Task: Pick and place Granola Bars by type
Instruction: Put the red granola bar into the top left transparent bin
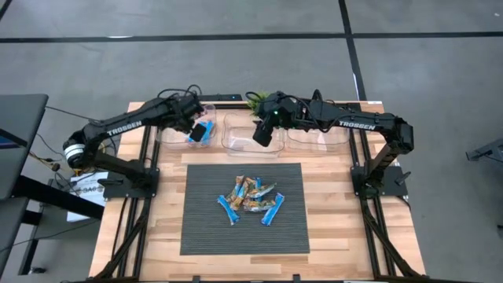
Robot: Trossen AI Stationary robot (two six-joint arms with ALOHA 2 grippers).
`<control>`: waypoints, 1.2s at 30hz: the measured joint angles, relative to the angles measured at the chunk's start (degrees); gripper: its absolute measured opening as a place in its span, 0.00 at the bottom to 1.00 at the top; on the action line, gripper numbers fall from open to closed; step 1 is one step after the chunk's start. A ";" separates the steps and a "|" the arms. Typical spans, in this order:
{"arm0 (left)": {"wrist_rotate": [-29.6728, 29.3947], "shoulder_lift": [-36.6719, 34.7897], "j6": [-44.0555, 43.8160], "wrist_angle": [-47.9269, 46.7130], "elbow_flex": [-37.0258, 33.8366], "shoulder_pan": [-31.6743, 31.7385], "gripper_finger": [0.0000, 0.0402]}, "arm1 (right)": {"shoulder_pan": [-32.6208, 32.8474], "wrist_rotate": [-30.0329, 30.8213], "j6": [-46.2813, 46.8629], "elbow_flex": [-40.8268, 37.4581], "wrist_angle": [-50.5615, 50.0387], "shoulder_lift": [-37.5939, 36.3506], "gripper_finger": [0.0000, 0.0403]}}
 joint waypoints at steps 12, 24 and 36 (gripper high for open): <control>4.23 0.00 3.13 -0.60 0.00 3.63 0.32 | -1.86 -12.56 -1.01 0.02 -2.40 0.00 0.37; 19.89 0.00 11.67 8.05 -0.04 -1.96 0.42 | 1.85 -27.19 -6.92 0.17 -17.19 -1.30 0.33; 32.09 0.30 5.73 23.58 -0.04 -20.44 0.42 | 12.08 -27.63 4.35 -19.79 -10.90 -11.88 0.31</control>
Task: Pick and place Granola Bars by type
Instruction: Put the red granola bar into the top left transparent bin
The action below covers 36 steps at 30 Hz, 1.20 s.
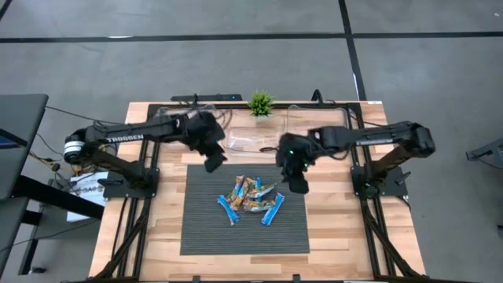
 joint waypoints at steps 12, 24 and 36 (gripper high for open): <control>-13.91 6.52 -28.03 8.24 -0.07 -22.71 0.42 | 4.67 3.56 4.75 -15.12 4.64 -10.56 0.30; -24.58 24.78 -44.66 29.85 -0.04 -36.22 0.42 | 7.64 6.10 2.39 -17.82 7.17 -11.55 0.30; -39.12 34.60 -47.08 24.97 -0.02 -42.07 0.42 | 7.84 7.31 1.63 -17.82 7.20 -11.52 0.30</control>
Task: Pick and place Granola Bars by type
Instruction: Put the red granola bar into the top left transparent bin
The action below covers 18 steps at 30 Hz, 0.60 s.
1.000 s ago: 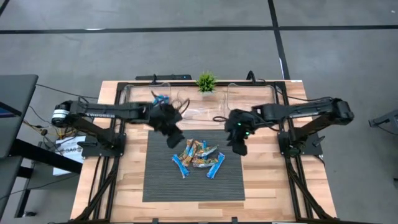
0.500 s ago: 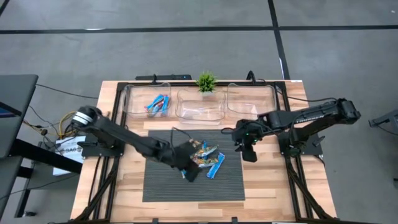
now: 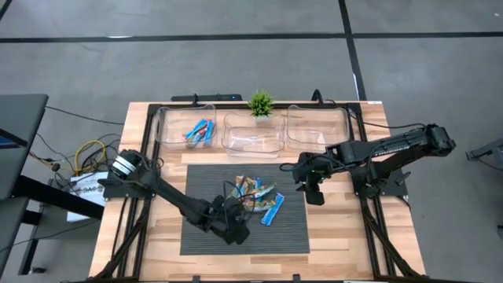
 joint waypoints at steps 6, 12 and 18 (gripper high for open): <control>-3.25 4.15 5.21 -2.85 3.40 1.29 0.42 | -0.32 0.95 0.07 0.00 0.10 0.00 0.30; -8.87 7.85 6.75 -12.03 10.18 3.12 0.42 | -0.89 0.90 0.81 0.00 0.21 0.02 0.30; -9.14 9.78 6.56 -13.20 12.50 4.42 0.41 | -1.18 0.77 0.99 0.00 0.25 0.02 0.30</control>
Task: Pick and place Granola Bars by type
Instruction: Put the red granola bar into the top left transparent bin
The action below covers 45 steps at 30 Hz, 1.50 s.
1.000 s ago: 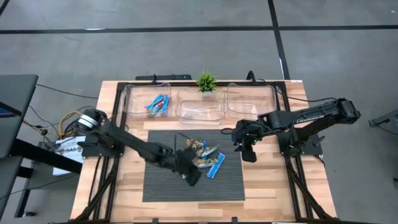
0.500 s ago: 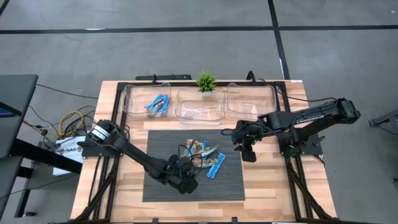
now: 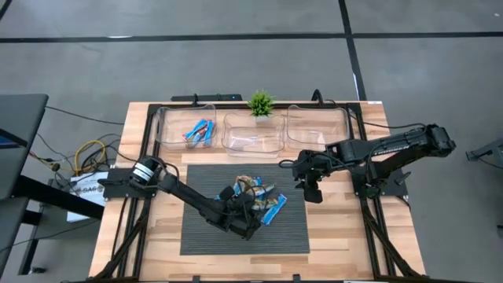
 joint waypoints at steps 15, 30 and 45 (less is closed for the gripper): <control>5.59 -0.11 -2.78 -2.77 2.87 -0.79 0.00 | 0.09 -0.09 0.02 0.00 -0.05 0.00 0.30; 7.81 -0.24 -7.16 -22.89 15.15 -4.19 0.00 | 0.09 -0.24 -0.98 0.02 0.83 0.00 0.30; 7.43 -0.92 -11.94 -23.56 15.34 -4.72 0.00 | 6.04 -4.58 -15.03 0.01 16.13 0.54 0.33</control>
